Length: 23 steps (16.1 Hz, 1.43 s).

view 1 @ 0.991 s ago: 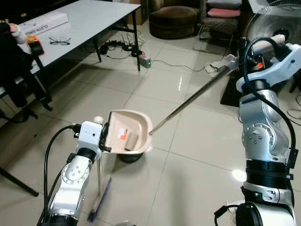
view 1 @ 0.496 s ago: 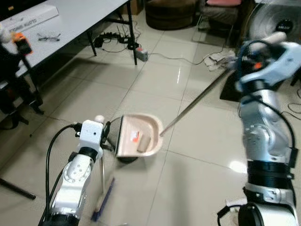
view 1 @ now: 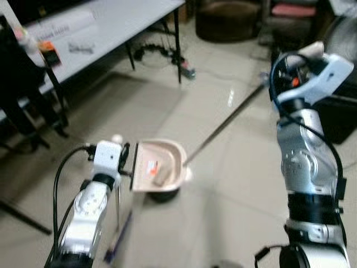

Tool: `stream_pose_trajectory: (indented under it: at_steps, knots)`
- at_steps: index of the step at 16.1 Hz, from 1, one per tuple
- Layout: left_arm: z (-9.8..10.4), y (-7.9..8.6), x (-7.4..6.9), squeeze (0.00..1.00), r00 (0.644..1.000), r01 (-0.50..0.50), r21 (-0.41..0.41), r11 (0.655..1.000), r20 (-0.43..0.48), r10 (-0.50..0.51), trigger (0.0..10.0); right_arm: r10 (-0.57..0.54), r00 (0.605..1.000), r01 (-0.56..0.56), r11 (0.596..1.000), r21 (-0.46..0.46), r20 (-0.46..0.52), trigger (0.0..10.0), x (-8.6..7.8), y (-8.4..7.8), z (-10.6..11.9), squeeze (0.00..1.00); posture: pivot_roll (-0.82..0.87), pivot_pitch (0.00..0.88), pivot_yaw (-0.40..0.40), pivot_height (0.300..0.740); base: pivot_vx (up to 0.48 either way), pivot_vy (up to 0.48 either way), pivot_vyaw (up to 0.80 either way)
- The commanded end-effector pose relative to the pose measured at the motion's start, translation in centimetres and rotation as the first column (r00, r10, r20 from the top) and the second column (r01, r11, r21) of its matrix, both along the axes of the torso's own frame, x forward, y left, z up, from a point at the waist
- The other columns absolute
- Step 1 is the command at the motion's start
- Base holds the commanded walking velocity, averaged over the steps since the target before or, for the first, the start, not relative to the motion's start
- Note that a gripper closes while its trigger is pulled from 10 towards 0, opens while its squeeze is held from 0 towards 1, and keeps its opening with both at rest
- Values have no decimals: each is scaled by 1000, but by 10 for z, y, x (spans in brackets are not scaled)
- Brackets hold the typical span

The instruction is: Sweep floor

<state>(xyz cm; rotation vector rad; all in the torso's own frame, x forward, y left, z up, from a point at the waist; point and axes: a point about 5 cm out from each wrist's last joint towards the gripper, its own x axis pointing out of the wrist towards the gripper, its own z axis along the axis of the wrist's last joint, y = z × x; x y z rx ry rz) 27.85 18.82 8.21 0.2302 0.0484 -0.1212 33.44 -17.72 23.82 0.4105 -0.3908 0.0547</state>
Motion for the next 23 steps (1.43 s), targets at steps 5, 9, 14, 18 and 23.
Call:
stream_pose_trajectory:
  at_steps: [5,9,14,18,23]
  knots:
    - [8,-2,4,0,999,8,7,1000,36,-8,10000,-42,997,42,999,8,71,10000,-2,-9,13,0,-48,13,50,740,385,0,0]
    - [7,-3,4,0,999,12,-5,1000,34,-12,10000,-52,996,52,999,4,73,10000,-2,-11,13,0,-48,13,50,740,278,0,0]
    - [5,-2,5,0,1000,10,2,1000,29,-10,10000,14,990,6,990,-144,138,10000,-6,6,10,0,-52,10,56,740,0,0,0]
    - [5,-4,7,0,999,9,8,1000,38,-9,10000,73,970,-7,962,-273,233,10000,-9,24,9,0,-54,0,56,740,0,0,0]
    - [4,-6,6,0,999,15,19,1000,45,-16,10000,263,913,-83,868,-489,312,10000,-19,75,-6,0,-51,0,55,740,0,0,0]
